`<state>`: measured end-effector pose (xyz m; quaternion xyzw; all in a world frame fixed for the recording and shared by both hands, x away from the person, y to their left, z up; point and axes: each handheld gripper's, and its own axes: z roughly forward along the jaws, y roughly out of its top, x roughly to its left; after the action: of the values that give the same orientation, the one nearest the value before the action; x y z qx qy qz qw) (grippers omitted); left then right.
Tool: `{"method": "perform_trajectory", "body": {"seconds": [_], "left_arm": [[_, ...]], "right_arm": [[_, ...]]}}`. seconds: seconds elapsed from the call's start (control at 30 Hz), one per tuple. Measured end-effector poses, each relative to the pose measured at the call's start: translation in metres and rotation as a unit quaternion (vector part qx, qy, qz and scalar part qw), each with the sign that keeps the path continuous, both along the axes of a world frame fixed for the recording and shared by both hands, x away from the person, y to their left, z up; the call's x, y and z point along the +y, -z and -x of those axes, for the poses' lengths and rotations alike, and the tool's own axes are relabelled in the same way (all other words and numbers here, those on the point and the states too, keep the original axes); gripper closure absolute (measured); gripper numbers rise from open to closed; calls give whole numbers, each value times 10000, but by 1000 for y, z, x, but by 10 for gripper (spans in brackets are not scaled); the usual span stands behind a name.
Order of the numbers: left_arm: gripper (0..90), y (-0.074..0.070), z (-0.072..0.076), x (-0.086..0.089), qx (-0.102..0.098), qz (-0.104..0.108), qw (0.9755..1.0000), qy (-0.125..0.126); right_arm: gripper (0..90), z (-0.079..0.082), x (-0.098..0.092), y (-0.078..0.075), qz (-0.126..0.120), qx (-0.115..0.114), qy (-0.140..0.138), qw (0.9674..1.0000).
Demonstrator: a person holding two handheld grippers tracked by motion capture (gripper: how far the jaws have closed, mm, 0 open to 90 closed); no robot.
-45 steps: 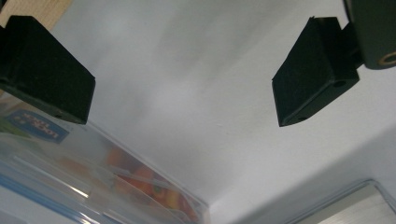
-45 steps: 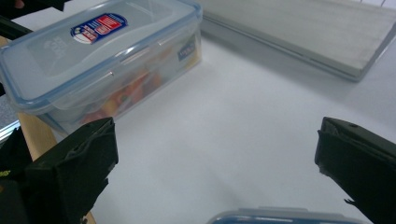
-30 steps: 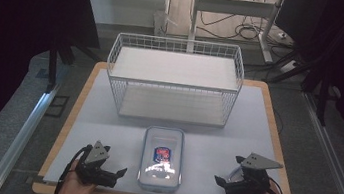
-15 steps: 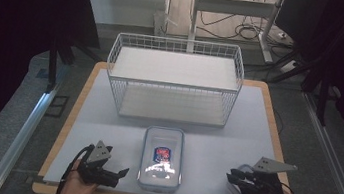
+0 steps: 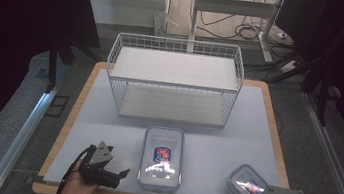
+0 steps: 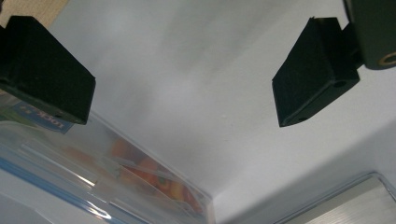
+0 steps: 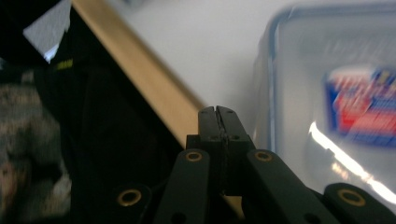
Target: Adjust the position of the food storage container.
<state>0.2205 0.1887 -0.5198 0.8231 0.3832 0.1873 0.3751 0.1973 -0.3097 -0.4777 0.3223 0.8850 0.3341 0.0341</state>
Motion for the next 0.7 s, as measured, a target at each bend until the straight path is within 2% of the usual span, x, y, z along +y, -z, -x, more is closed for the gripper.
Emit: {"method": "perform_trajectory", "body": {"seconds": [0.1, 0.2, 0.3, 0.37, 0.43, 0.5, 0.7], "left_arm": [[58, 0, 0, -2, -1, -24, 10000, 1], [58, 1, -1, -5, 11, -76, 10000, 33], [58, 2, -1, -7, 27, -116, 9999, 82], [58, 3, -2, -8, 38, -132, 9999, 94], [58, 3, -2, -8, 44, -151, 9998, 127], [58, 4, -2, -8, 58, -146, 9998, 134], [58, 4, -3, -8, 66, -131, 9998, 130]], "right_arm": [[896, 4, -8, 9, 161, 109, -58, 9998], [897, 3, -19, 10, 148, 216, -59, 9996], [897, 1, -27, 7, 290, 107, 79, 9995], [897, -4, -32, 8, 155, 114, 166, 9997], [897, -10, -34, 10, 165, 89, 213, 9996], [897, -16, -37, 11, 65, 125, 278, 9995], [897, -31, -40, 9, 153, -28, 463, 9988]]}}
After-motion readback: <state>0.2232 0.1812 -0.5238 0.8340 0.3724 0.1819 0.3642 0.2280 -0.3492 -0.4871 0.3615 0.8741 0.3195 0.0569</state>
